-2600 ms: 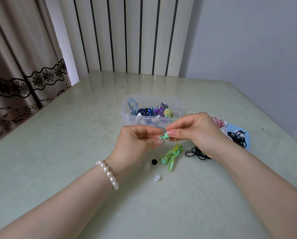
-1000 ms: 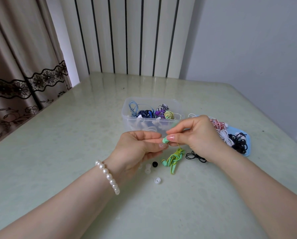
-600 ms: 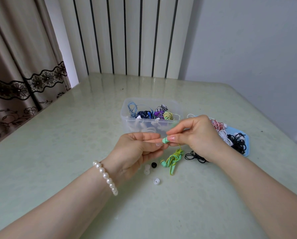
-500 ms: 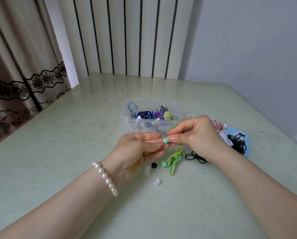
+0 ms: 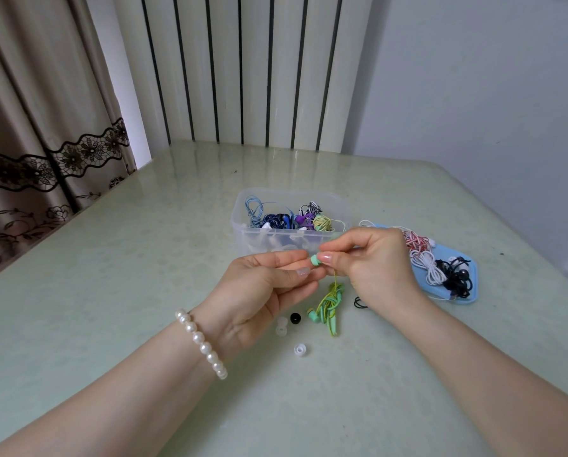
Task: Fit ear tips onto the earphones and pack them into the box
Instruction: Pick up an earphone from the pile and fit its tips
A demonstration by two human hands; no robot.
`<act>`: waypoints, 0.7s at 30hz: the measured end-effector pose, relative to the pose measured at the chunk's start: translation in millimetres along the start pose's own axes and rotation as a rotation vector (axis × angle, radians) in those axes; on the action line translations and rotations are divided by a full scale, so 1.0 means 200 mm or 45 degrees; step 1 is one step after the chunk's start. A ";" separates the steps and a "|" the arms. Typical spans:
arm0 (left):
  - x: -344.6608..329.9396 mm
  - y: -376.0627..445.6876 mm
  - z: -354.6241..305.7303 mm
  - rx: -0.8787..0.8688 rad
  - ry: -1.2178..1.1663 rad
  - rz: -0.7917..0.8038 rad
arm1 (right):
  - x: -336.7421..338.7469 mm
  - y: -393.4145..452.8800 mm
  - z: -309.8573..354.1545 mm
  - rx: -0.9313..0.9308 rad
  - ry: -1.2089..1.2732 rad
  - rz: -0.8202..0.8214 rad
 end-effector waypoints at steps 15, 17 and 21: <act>-0.02 -0.02 0.00 -0.013 -0.087 -0.013 | 0.02 -0.04 0.08 0.267 -0.210 -0.187; -0.03 -0.02 0.00 -0.012 -0.102 -0.019 | 0.02 -0.04 0.08 0.302 -0.222 -0.202; -0.02 -0.03 0.00 -0.009 -0.123 -0.036 | 0.01 -0.06 0.08 0.389 -0.279 -0.223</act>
Point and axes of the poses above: each hand's wrist, its own y-axis towards the middle knuckle, its own x-axis out of the back of the hand, z = x × y, the point moved 10 cm from there along y, towards the middle knuckle, and after that the axes turned 3 degrees about -x, right-handed, at the moved point
